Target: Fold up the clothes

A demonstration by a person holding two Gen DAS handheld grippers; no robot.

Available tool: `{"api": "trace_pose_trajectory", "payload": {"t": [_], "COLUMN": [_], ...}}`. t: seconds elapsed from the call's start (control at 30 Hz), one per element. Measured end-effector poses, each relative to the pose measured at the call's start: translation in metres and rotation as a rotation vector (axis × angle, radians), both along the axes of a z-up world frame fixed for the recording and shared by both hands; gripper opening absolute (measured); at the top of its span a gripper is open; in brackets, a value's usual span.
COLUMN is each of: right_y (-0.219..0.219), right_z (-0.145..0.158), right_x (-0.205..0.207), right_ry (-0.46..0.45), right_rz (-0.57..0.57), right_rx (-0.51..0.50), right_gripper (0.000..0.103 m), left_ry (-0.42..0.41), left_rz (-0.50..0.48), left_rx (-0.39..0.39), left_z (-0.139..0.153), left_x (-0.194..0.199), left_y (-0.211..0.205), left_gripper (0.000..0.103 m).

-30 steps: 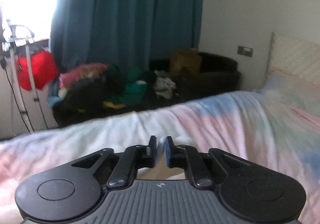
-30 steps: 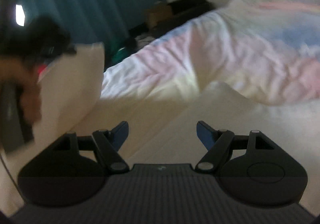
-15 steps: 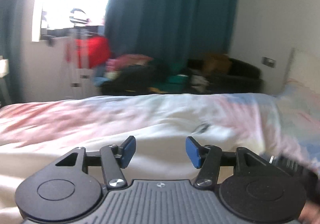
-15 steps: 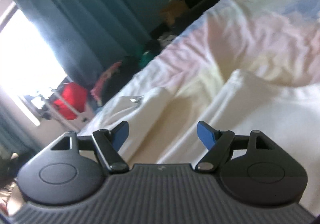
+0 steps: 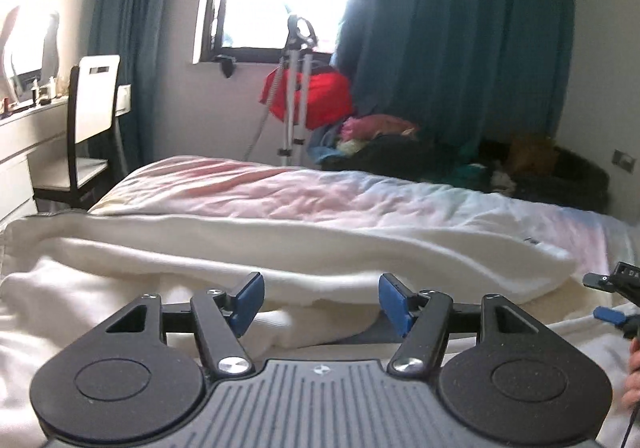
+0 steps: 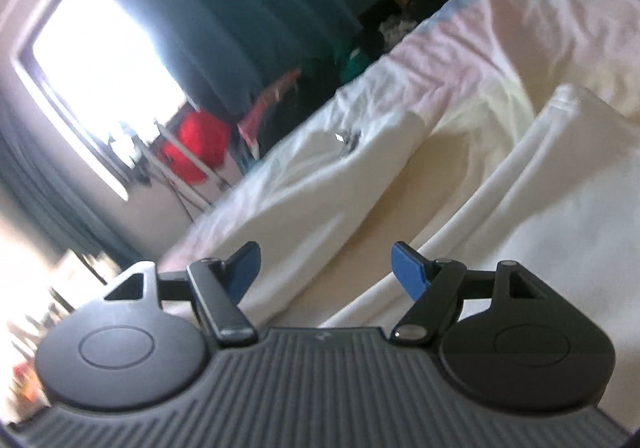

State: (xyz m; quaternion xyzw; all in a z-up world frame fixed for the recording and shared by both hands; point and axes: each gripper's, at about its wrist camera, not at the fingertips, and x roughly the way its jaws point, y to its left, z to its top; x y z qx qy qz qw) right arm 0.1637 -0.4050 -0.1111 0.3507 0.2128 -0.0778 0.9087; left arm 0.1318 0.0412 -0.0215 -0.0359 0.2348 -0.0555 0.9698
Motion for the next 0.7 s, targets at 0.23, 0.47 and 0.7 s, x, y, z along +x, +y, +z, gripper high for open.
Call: {"api": "trace_pose_trajectory", "payload": {"t": [0.23,0.47,0.7], "right_y": [-0.031,-0.036,0.002], "right_z": [-0.021,-0.015,0.072], "right_x": [0.083,0.149,0.115], "right_ry": [0.087,0.140,-0.081], "right_rz": [-0.079,-0.191,-0.218], "right_rx": [0.037,-0.001,-0.201], "right_gripper": [0.072,0.011,0.006], "left_ry": [0.042,0.066,0.087], "left_rz": [0.012,0.017,0.033], "left_rx": [-0.083,-0.085,-0.114], "left_z": [-0.024,-0.037,-0.041], "left_x": [0.022,0.044,0.050], "left_y": [0.020,0.032,0.033], "left_gripper": [0.066,0.066,0.066]}}
